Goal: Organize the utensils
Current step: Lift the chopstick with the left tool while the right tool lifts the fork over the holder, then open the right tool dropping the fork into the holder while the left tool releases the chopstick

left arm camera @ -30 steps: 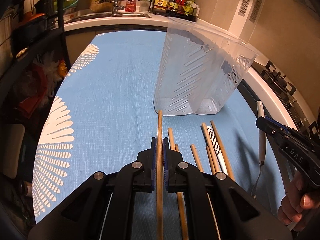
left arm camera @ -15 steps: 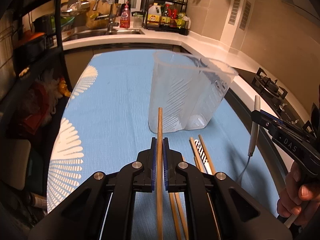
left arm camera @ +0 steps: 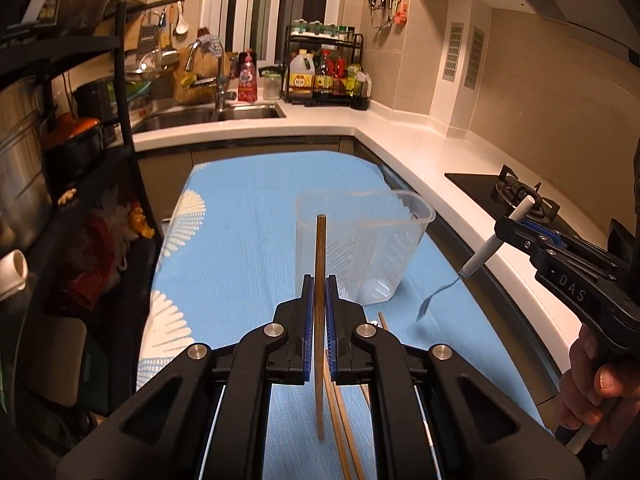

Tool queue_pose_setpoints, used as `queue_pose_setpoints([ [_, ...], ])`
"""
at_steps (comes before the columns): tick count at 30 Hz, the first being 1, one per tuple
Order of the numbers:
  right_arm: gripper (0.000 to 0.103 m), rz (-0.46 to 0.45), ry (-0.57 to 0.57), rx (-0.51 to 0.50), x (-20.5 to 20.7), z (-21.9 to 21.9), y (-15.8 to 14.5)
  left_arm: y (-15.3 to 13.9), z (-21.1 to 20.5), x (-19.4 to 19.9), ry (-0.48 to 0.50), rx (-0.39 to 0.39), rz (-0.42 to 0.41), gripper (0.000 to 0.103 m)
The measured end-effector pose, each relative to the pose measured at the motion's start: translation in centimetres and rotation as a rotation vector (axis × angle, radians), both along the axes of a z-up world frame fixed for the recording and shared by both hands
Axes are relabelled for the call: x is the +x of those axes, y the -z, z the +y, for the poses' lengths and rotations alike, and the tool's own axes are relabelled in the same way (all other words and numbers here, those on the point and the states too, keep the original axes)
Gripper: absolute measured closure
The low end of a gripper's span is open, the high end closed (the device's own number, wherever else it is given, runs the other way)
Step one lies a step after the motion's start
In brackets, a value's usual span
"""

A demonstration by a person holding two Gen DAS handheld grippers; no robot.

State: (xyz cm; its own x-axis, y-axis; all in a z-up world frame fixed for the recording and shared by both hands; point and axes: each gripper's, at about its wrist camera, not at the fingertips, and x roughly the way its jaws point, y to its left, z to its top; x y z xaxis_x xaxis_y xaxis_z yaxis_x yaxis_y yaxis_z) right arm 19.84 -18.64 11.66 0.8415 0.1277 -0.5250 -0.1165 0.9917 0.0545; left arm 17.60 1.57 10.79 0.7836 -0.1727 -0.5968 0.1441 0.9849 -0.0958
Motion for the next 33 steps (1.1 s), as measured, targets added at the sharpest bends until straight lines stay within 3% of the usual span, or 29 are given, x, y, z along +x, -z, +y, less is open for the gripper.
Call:
queue_pose_setpoints([
  [9, 0.086, -0.023, -0.001, -0.007, -0.5, 0.4, -3.0, -3.7, -0.4, -0.4, -0.01, 0.036, -0.044, 0.097],
  [16, 0.086, -0.026, 0.002, -0.002, 0.1, 0.6, -5.0, -6.2, -0.6, 0.4, -0.022, 0.057, -0.02, 0.097],
  [25, 0.086, -0.049, 0.007, 0.007, 2.7, 1.4, -9.3, -11.5, -0.9, 2.5, -0.029, 0.055, 0.003, 0.097],
  [33, 0.086, -0.09, 0.004, 0.012, 6.2, 2.7, -12.7, -15.9, -1.9, 5.9, -0.029, 0.048, -0.042, 0.097],
])
